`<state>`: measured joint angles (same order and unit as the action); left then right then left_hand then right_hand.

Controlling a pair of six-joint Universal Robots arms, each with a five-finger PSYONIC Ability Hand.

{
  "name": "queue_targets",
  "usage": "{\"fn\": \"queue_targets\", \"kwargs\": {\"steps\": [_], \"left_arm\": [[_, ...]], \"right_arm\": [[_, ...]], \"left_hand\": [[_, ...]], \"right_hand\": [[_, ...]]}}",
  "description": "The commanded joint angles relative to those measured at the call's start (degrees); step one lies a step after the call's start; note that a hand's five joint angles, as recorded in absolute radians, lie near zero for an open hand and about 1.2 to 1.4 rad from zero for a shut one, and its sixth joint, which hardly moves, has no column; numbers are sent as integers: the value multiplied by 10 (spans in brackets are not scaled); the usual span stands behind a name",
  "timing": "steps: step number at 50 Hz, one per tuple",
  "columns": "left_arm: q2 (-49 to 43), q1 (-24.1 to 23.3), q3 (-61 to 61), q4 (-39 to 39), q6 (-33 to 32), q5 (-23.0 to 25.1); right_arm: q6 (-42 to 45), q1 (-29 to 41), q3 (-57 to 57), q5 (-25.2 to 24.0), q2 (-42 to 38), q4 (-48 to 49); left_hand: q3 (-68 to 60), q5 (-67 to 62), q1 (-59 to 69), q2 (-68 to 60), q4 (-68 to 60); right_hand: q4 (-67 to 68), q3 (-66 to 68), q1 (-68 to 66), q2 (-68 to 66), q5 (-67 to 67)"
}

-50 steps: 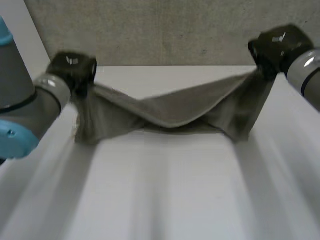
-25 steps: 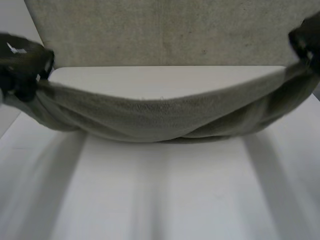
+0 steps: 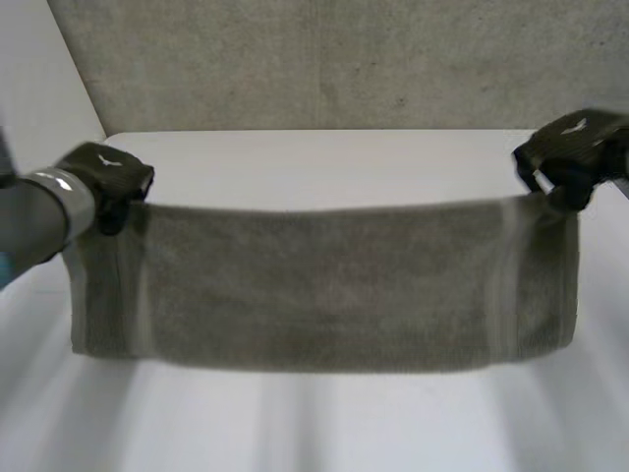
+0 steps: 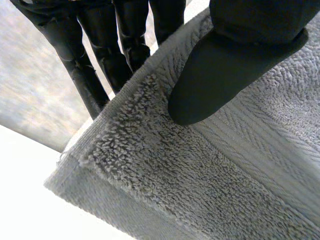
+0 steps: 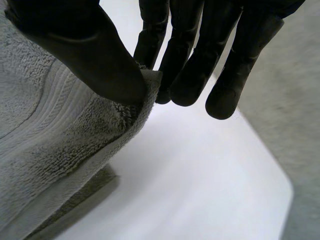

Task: Fold the laundry

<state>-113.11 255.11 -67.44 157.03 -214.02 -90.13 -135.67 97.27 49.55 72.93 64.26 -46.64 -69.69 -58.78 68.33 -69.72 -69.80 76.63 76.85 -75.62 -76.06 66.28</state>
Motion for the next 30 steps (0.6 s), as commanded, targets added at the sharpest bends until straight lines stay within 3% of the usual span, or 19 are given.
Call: {"fn": "queue_targets", "kwargs": {"steps": [1,6,7,8,9,10,11,12,13,14,16,18,24,30], "left_arm": [[-127,-4,113,36,3,-1],[-170,-10,202,137,6,-1],[-170,-12,230,183,11,-1],[-165,-15,253,241,26,-1],[-165,-15,253,241,26,-1],[-156,-20,266,293,46,-1],[-139,-20,274,350,76,-3],[-139,-20,275,351,77,-3],[-119,-20,271,401,110,-3],[-119,-20,271,402,110,-3],[-97,-17,266,473,176,-1],[-92,-16,260,478,199,0],[-94,-12,218,421,215,0],[-99,-6,136,408,215,4]], "right_arm": [[20,56,-65,56,-121,43],[19,86,-217,121,-187,122],[14,93,-289,138,-200,172],[14,93,-290,138,-200,172],[5,102,-355,145,-205,236],[-19,110,-407,149,-203,308],[-19,110,-408,149,-203,309],[-54,109,-436,154,-197,371],[-98,107,-440,154,-186,419],[-99,107,-440,154,-186,419],[-136,104,-436,154,-169,445],[-179,97,-408,149,-148,445],[-173,97,-331,137,-133,390],[-171,96,-234,95,-133,333]], "left_hand": [[-103,-112,117,-103,-102],[-103,-112,117,-103,-102],[-103,-112,117,-103,-102],[-103,-112,117,-103,-102],[-103,-112,117,-103,-102],[-103,-112,117,-103,-102],[-103,-112,117,-103,-102],[-103,-112,117,-103,-102],[-103,-112,117,-103,-102],[-103,-112,117,-103,-102],[-103,-112,117,-103,-102],[-103,-112,117,-103,-102],[-103,-112,117,-103,-102],[-103,-112,117,-103,-102]], "right_hand": [[34,31,-44,-39,37],[34,31,-44,-39,37],[34,31,-44,-39,37],[34,31,-44,-39,37],[34,31,-44,-39,37],[34,31,-44,-39,37],[34,31,-44,-39,37],[34,31,-44,-39,37],[34,31,-44,-39,37],[34,31,-44,-39,37],[34,31,-44,-39,37],[34,31,-44,-39,37],[34,31,-44,-39,37],[34,31,-44,-39,37]]}}
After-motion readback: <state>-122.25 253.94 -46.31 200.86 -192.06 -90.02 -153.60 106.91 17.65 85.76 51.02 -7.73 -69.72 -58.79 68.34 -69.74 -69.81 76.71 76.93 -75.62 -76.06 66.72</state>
